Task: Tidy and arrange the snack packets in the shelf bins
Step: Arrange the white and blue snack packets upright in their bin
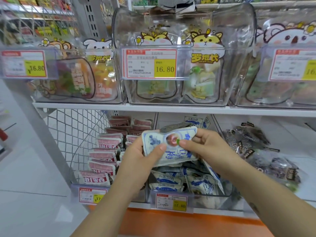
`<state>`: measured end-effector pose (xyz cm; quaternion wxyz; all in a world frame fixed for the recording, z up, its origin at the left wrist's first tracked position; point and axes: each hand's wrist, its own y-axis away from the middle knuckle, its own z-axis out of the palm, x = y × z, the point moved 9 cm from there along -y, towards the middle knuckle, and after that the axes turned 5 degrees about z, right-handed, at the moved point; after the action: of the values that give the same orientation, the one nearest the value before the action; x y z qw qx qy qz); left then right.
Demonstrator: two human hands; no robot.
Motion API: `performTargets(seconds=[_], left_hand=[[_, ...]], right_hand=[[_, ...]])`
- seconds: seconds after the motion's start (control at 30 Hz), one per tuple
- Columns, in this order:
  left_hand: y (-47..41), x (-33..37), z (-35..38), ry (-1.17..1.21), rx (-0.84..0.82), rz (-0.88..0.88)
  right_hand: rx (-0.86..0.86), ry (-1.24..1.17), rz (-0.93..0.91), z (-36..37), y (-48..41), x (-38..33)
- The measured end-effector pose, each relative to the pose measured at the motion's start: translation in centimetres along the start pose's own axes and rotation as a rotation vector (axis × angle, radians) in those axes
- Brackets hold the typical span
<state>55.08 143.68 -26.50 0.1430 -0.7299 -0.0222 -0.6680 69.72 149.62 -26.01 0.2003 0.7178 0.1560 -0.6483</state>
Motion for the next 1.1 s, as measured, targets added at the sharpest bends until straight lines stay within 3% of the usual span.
performTargets(seconds=[0.13, 0.33, 0.5, 0.6, 0.67, 0.77, 0.87, 1.1], left_hand=[[-0.6, 0.0, -1.5, -0.101, 0.044, 0.008], [-0.8, 1.8, -1.2, -0.502, -0.121, 0.141], [-0.3, 2.3, -0.9, -0.523, -0.170, 0.168], [-0.5, 1.7, -3.3, -0.436, -0.065, 0.088], [-0.7, 1.3, -5.5, -0.410, 0.045, 0.058], [-1.0, 0.7, -7.4, -0.373, 0.135, 0.036], [-1.1, 0.4, -7.9, -0.358, 0.155, 0.029], [-1.5, -0.5, -7.9, -0.394, 0.147, 0.015]], right_hand=[[0.051, 0.323, -0.209, 0.8, 0.8, -2.5], [0.236, 0.258, -0.251, 0.0, 0.8, -2.9], [0.085, 0.276, -0.285, 2.1, 0.9, -4.1], [0.039, 0.198, -0.206, 1.1, -0.1, -3.8], [-0.028, 0.447, -0.137, 0.6, -1.5, -2.9], [-0.269, 0.943, -0.052, 1.9, -3.8, 0.1], [-0.407, 1.346, -0.133, 3.9, -5.6, 2.6], [-0.426, 1.718, -0.261, 6.0, -6.9, 4.6]])
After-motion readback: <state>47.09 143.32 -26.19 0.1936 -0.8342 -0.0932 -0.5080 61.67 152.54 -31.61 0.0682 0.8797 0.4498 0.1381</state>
